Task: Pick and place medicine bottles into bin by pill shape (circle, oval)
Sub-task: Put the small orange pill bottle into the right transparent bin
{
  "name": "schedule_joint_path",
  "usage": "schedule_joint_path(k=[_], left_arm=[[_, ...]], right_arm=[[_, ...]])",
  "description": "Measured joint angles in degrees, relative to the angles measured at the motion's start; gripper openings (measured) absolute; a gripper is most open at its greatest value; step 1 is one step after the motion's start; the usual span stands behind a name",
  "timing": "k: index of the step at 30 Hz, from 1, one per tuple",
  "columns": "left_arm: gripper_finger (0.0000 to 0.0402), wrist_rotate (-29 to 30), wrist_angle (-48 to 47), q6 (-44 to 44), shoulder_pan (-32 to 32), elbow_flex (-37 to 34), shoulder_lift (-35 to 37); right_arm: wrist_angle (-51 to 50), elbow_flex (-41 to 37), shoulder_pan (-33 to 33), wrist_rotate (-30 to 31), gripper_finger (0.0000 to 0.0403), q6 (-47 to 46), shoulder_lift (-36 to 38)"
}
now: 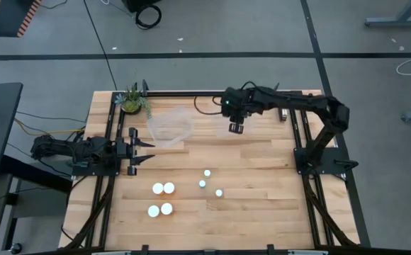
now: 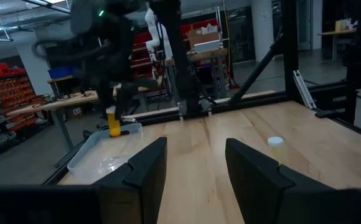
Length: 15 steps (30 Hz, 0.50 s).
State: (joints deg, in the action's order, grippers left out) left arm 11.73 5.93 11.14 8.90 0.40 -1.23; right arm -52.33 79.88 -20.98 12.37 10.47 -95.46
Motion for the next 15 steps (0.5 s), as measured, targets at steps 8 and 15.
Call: schedule_joint_path(k=[8,15], left_arm=[[0.0172,0.00,0.00,0.00,0.00,-0.01,0.00],[0.0172,0.00,0.00,0.00,0.00,-0.01,0.00]], right_arm=[[5.06,-6.34,-8.51,-3.63,0.0134,0.93,0.00],[12.90,-14.00,-13.22,-8.63,0.0134,0.20,-0.04]])
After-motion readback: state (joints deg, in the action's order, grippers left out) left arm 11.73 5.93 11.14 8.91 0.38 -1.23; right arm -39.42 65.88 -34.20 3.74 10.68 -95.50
